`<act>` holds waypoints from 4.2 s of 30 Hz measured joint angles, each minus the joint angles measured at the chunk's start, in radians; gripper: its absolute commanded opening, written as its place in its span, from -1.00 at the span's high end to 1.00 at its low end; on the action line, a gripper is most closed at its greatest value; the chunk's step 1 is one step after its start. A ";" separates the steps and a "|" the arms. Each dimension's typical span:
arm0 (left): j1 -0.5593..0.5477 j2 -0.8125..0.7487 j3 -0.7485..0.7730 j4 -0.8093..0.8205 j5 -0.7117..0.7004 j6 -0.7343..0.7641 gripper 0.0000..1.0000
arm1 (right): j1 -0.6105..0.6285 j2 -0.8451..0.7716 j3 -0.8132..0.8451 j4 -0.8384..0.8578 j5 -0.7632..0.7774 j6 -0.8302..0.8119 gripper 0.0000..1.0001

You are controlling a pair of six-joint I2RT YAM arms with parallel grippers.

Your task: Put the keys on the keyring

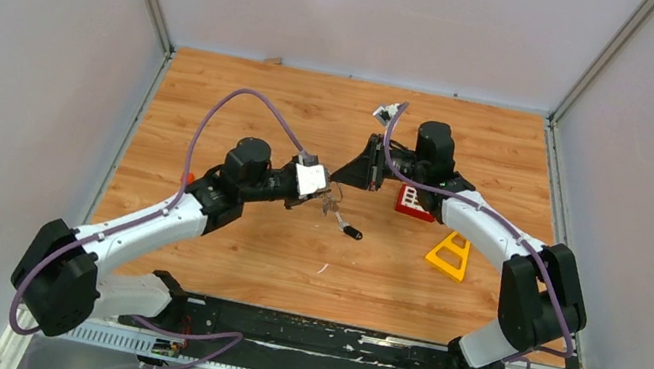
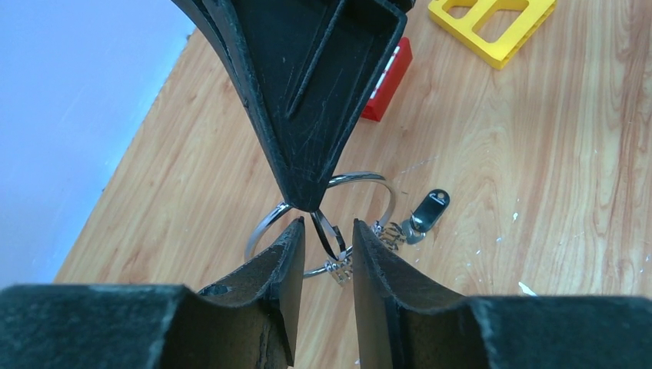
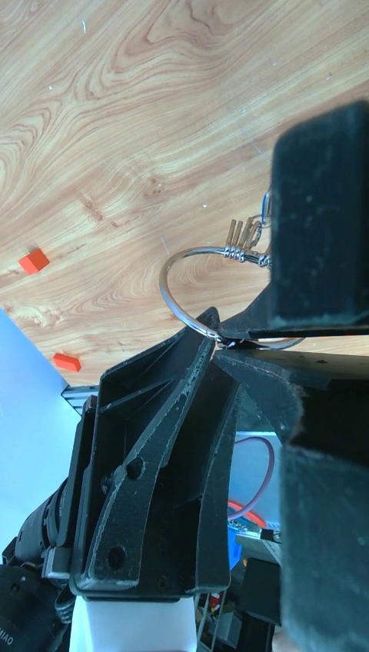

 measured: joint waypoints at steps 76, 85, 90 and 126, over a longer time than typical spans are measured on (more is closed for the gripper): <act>0.000 0.220 0.584 -0.764 -0.042 -0.370 1.00 | 0.015 -0.129 -0.032 -0.239 0.002 -0.517 0.13; 0.000 0.221 0.584 -0.755 -0.030 -0.389 0.88 | 0.027 -0.143 -0.031 -0.256 0.102 -0.529 1.00; 0.015 0.221 0.583 -0.726 -0.042 -0.353 0.36 | 0.029 -0.167 -0.028 -0.273 0.155 -0.497 1.00; 0.054 0.156 0.197 -0.284 0.105 0.036 -0.11 | -0.054 -0.180 -0.020 -0.171 0.145 -0.126 1.00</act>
